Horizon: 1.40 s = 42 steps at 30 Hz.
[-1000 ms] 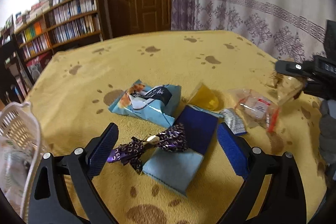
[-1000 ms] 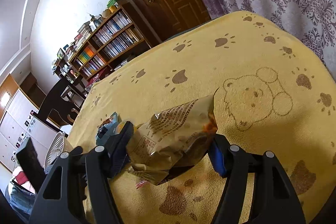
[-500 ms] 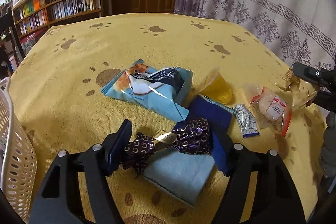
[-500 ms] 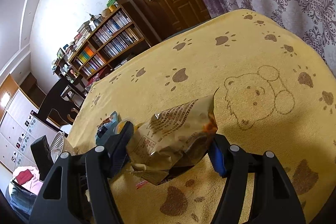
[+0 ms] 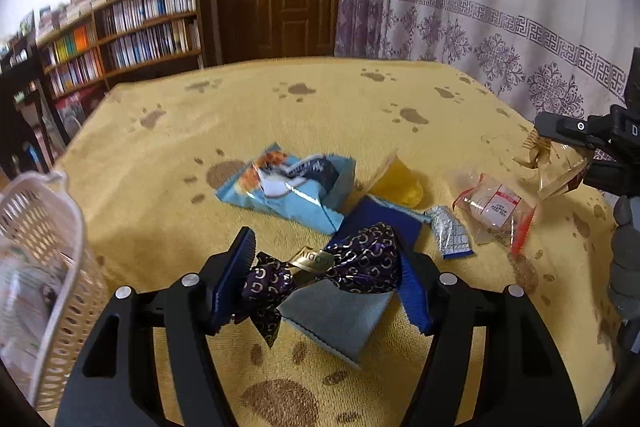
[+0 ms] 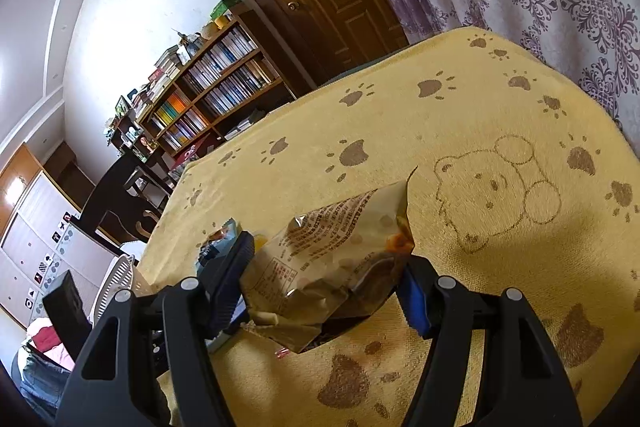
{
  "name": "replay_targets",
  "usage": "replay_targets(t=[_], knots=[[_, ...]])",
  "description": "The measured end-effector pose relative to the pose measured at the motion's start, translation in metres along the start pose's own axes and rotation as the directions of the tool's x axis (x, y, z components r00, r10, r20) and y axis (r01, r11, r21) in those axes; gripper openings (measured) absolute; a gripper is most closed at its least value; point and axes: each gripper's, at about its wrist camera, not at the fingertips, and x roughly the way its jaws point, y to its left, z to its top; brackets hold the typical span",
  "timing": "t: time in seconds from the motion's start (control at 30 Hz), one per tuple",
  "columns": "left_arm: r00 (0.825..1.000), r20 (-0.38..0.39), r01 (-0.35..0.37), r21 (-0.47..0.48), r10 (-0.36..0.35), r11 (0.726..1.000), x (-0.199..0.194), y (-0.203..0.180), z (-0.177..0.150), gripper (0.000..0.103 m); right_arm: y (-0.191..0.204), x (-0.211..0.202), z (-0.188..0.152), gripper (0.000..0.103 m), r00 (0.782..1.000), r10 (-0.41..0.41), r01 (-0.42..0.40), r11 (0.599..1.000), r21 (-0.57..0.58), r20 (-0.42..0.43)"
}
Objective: Organize snacks
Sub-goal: 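Carry the purple candy into the basket and open the left gripper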
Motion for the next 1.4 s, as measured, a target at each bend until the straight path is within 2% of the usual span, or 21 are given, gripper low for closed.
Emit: replay_targets(t=[0.3, 0.73, 1.4], knots=[[0.993, 0.09, -0.079, 0.025, 0.076, 0.997, -0.036, 0.001, 0.008, 0.068, 0.008, -0.014, 0.003, 0.066, 0.999, 0.032, -0.031, 0.999, -0.008, 0.028], [0.96, 0.169, -0.226, -0.017, 0.225, 0.974, -0.072, 0.032, 0.012, 0.068, 0.028, -0.026, 0.0, 0.066, 0.997, 0.073, -0.071, 0.997, -0.041, 0.04], [0.918, 0.179, -0.334, -0.132, 0.354, 0.933, -0.11, 0.099, 0.002, 0.068, 0.044, -0.024, -0.01, 0.066, 0.995, 0.095, -0.093, 0.992, -0.08, 0.017]])
